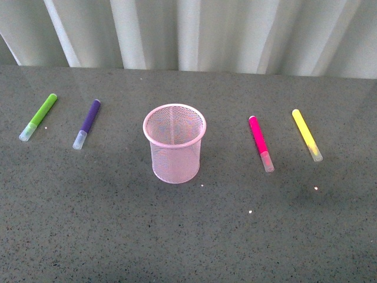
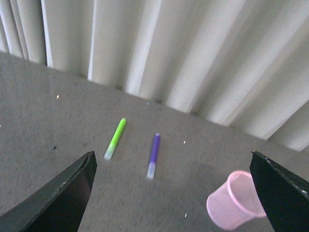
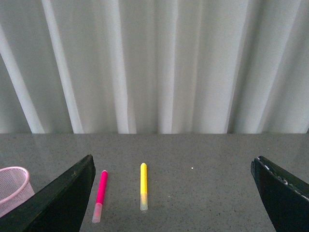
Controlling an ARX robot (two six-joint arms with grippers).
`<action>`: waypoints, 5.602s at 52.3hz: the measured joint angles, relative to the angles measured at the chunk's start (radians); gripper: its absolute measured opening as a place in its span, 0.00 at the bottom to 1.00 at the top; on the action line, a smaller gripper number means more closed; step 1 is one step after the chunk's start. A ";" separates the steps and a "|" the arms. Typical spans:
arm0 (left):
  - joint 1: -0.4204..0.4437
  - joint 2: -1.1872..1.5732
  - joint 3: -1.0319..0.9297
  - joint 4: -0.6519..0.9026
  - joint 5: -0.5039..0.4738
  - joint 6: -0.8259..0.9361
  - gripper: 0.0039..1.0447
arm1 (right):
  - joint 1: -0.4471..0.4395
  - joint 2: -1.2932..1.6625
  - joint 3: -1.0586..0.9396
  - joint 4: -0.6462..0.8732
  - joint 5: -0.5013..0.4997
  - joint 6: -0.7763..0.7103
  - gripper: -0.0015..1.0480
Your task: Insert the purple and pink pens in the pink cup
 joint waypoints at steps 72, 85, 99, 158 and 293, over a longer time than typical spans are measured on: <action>-0.110 1.798 1.071 -0.053 0.048 0.491 0.94 | 0.000 0.000 0.000 0.000 0.000 0.000 0.93; -0.105 1.909 1.190 -0.115 0.007 0.510 0.94 | 0.000 0.000 0.000 0.000 0.000 0.000 0.93; -0.091 1.992 1.292 -0.138 -0.008 0.512 0.94 | 0.000 0.000 0.000 0.000 0.000 0.000 0.93; -0.075 2.063 1.328 -0.117 -0.010 0.482 0.13 | 0.000 0.000 0.000 0.000 0.000 0.000 0.93; -0.323 1.736 0.515 1.268 0.151 -0.118 0.36 | 0.000 0.000 0.000 0.000 0.000 0.000 0.93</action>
